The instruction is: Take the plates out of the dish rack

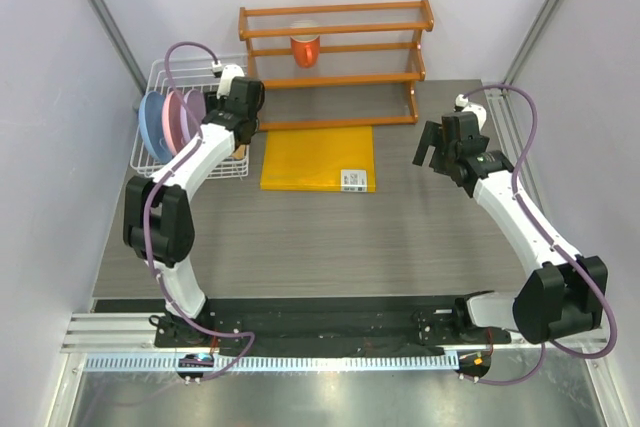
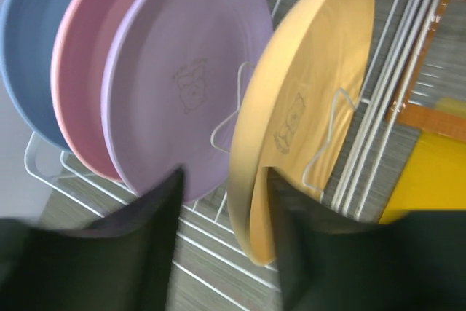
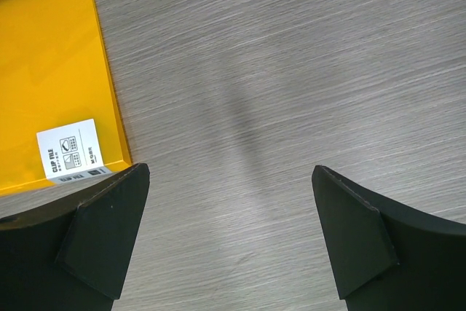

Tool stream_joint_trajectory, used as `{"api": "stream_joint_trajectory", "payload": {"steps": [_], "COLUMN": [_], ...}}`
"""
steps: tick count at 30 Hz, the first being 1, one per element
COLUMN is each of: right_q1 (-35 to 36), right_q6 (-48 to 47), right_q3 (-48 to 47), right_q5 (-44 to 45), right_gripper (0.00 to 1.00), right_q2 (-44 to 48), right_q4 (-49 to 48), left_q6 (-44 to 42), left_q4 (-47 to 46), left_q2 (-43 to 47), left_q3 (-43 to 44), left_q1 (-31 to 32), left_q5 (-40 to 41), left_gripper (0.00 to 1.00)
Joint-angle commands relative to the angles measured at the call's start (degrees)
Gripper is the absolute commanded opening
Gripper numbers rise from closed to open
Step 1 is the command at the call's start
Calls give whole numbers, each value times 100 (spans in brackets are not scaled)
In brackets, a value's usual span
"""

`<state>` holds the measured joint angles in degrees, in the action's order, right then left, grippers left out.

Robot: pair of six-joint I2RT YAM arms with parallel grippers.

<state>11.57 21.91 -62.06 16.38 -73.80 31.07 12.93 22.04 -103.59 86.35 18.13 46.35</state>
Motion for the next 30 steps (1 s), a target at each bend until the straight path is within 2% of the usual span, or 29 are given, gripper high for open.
{"api": "stream_joint_trajectory", "payload": {"steps": [1, 2, 3, 7, 9, 13, 14, 17, 18, 19, 20, 24, 26, 30], "right_q1": [20, 20, 20, 20, 12, 20, 20, 12, 20, 20, 20, 20, 20, 20], "right_q6": [-99, -82, -90, -82, -82, -73, -73, -82, -73, -82, -82, -143, -231, -249], "right_q3": [-25, -25, -16, 10, 36, 107, 115, 116, 124, 98, 89, 37, 36, 45], "right_q5": [102, 93, 102, 41, 6, -12, -12, -30, -30, -47, -73, -170, -397, -750], "right_gripper": [100, 100, 100, 100, 100, 100, 100, 100, 100, 100, 100, 100, 100, 100], "right_q2": [-29, -38, -55, -82, -73, 6, 15, 93, 111, 138, 190, 383, 550, 875], "right_q4": [-207, -207, -215, -215, -215, -198, -198, -163, -145, -136, -93, -13, -22, -31], "left_q6": [69, 35, 34, -272, -387, -966, -1507, -2896, -4163, -4811, -6114, -8292, -8709, -9027], "left_q4": [-218, -244, -279, -507, -682, -1201, -1402, -3104, -4510, -5264, -6655, -8887, -9234, -9218], "left_q2": [-38, -21, 5, 76, 129, 111, 85, -29, -108, -161, -222, -408, -338, -4], "left_q3": [322, 295, 278, 251, 234, 234, 225, 23, -195, -284, -355, -215, -145, -197], "left_q1": [68, 111, 147, 366, 489, 735, 840, 1051, 1087, 1148, 1175, 1377, 1553, 2053], "left_q5": [682, 726, 857, 1402, 1561, 2621, 2808, 3536, 3652, 3766, 3959, 4189, 4286, 4540], "left_gripper": [33, 27, 15, 2, 0, 0, 0, 0, 0, 0, 0, 0, 0, 0]}}
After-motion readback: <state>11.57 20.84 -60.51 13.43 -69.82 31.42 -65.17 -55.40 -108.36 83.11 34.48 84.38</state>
